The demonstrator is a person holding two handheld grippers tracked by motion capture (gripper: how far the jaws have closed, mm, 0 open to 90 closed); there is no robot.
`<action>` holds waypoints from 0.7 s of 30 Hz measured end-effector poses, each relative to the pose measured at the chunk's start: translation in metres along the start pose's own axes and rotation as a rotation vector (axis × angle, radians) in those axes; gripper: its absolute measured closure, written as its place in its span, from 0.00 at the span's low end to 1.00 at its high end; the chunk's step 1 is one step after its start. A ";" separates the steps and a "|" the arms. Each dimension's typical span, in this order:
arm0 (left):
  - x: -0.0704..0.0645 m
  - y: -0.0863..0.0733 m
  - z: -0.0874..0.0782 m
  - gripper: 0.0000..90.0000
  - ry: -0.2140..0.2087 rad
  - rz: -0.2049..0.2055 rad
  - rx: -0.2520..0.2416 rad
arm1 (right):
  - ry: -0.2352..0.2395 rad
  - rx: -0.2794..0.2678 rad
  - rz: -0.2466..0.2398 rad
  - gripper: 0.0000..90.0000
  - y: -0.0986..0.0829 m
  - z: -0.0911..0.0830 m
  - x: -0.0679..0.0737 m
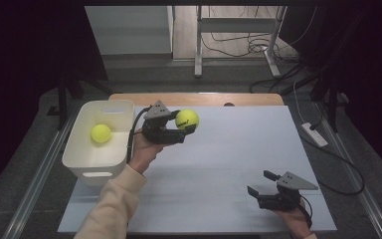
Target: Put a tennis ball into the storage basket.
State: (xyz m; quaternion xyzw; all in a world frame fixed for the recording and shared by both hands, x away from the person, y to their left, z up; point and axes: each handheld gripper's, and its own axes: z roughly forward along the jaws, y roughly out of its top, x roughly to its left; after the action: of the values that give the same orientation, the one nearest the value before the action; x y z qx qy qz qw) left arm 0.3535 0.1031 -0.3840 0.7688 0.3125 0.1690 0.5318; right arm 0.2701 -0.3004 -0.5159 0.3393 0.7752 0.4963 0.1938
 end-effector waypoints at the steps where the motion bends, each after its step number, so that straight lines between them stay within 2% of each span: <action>1: -0.001 0.001 -0.001 0.30 0.003 0.004 -0.002 | 0.000 0.001 -0.001 0.14 0.000 0.000 0.000; 10: 0.003 0.005 -0.010 0.30 0.009 -0.007 -0.016 | -0.003 -0.001 -0.001 0.15 0.000 0.000 0.001; 21: 0.010 0.006 -0.026 0.30 0.045 -0.017 -0.035 | -0.005 0.000 -0.002 0.15 -0.001 0.000 0.000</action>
State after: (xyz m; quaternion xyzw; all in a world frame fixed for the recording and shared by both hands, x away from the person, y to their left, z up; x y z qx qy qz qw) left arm 0.3474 0.1272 -0.3696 0.7526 0.3280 0.1874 0.5394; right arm 0.2697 -0.3004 -0.5163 0.3396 0.7753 0.4952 0.1961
